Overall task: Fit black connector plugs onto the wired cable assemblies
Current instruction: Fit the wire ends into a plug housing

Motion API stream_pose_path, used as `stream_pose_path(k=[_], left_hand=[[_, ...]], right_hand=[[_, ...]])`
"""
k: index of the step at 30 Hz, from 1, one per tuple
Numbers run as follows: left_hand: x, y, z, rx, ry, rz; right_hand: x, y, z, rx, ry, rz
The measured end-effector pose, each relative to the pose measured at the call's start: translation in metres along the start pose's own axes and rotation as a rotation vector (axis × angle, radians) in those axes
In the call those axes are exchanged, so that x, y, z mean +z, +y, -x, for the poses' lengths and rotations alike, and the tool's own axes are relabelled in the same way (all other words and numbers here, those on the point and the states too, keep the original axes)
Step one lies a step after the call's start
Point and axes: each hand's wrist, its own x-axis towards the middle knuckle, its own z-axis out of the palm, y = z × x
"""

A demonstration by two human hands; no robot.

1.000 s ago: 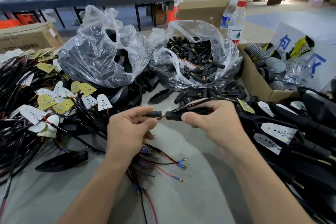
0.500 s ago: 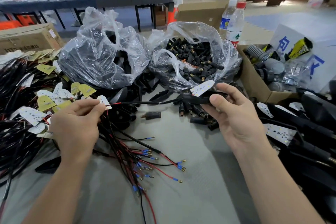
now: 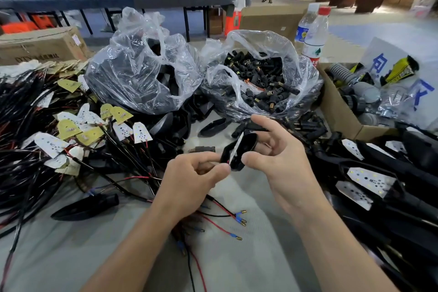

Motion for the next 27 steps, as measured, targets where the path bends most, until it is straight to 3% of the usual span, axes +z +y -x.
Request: stream_pose_path(k=[5,10,17,22,27], left_hand=[[-0.0027,-0.0063,-0.0007,0.022,-0.009,0.035],[-0.0015,-0.0094,-0.0008,0.035,0.139,0.055],[0.0036,-0.0115,0.0011,0.059,0.206,-0.025],[0.0031,-0.0079,0.0022,0.088,0.235,0.012],[0.0016,-0.0065,0.0054,0.144,0.382,-0.148]], right_hand=[[0.0035,0.0018,0.0009,0.113,-0.040,-0.164],[0.0078,0.0031,0.0023,0.255,-0.126,-0.215],[0.0065,0.0048,0.0007,0.228,-0.085,-0.001],[0.0025,0.0055,0.0001,0.249,-0.035,-0.044],[0.0070,0.0078,0.0011,0.242,-0.005,0.070]])
